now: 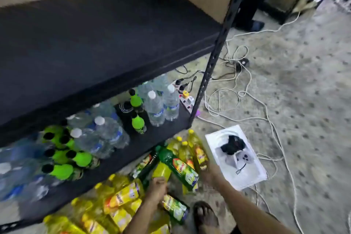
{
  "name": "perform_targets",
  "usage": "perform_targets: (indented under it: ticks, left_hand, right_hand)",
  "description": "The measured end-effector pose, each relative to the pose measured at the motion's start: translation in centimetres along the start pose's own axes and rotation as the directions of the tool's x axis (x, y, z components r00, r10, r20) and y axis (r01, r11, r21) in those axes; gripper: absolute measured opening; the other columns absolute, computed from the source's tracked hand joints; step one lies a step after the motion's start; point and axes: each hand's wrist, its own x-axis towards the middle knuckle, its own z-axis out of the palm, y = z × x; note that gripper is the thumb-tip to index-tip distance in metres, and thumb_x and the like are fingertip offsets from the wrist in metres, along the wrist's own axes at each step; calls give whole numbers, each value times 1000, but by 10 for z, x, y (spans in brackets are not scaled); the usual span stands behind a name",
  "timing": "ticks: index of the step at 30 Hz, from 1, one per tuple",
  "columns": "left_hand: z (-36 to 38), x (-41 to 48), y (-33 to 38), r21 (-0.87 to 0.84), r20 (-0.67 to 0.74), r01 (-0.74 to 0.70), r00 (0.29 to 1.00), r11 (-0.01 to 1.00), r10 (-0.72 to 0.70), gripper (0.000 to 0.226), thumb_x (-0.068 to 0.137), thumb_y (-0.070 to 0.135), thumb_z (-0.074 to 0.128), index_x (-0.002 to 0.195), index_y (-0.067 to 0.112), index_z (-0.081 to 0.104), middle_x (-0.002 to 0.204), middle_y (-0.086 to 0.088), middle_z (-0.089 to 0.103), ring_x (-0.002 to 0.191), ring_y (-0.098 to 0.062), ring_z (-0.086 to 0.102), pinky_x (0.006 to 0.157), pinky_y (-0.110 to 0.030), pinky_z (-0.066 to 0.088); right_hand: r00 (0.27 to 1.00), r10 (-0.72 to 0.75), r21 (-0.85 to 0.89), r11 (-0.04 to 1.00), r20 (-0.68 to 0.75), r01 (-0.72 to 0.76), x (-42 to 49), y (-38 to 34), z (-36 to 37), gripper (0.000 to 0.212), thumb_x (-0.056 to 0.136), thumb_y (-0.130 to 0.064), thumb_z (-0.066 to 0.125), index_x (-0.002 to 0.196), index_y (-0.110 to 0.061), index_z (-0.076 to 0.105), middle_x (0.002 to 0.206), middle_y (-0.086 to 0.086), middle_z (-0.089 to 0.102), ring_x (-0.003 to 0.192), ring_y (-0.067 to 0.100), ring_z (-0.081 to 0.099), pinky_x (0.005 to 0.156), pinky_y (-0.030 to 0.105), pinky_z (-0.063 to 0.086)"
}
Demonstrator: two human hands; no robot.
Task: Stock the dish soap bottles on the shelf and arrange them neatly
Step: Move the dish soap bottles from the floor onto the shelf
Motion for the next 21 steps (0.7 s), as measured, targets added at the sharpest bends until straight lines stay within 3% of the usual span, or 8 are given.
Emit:
perform_targets:
  ticks: [3,6,8,10,12,14,16,21]
  left_hand:
    - [33,77,16,-122,1,79,997,989,-79,28,78,33,79,85,14,59,76,-3,56,70,-20,54,67,-30,43]
    - [57,145,7,-151,-96,67,992,986,-82,103,34,72,86,117,17,62,115,-5,65,101,-23,62,80,-35,52]
    - [66,190,-6,-100,-265,-2,964,995,-25,113,41,66,89,135,15,52,134,-12,57,122,-33,55,97,-39,46]
    - [82,252,-29,-122,-232,3,972,993,-32,115,42,71,87,137,17,51,126,-10,59,117,-35,58,99,-40,47]
    - [101,271,-37,-169,-167,32,984,985,-60,137,16,87,76,137,27,53,122,-8,63,107,-32,63,97,-41,52]
    - [109,259,-37,-202,-208,27,976,979,-69,134,36,70,88,147,20,34,133,-12,52,121,-35,55,98,-38,47]
    - [102,206,-15,-242,-189,-17,982,970,-30,110,58,49,91,142,6,34,138,-17,51,126,-38,52,97,-38,45]
    - [95,205,-14,-247,-163,-35,987,968,-6,78,48,40,92,109,10,55,114,-12,67,101,-32,66,85,-37,57]
  right_hand:
    - [996,-30,105,994,-87,39,84,-1,35,41,87,-29,67,125,-15,63,122,13,69,113,32,65,90,32,52]
    - [989,-54,-7,999,-138,53,149,-8,63,54,82,-38,69,132,-20,59,129,13,66,120,34,60,93,34,48]
    - [970,-52,-83,996,-237,33,184,-2,79,58,83,-35,64,138,-22,51,133,17,59,124,37,55,101,40,44]
    - [943,-53,-165,986,-329,-2,211,0,83,61,87,-28,61,144,-17,41,137,21,51,128,40,48,106,41,39]
    - [933,-30,-132,991,-359,-18,233,3,87,66,87,-28,63,145,-11,36,138,24,48,130,42,46,108,42,36]
    - [931,-17,-99,995,-365,-21,251,4,91,69,86,-31,65,143,-7,34,135,26,52,129,42,49,106,44,39]
    - [910,-15,-153,987,-415,-54,266,4,96,59,92,-24,57,142,-4,35,134,25,53,127,40,51,105,43,40]
    - [878,16,-266,950,-478,-162,278,2,97,59,97,-21,52,149,0,32,144,21,42,134,35,45,107,41,41]
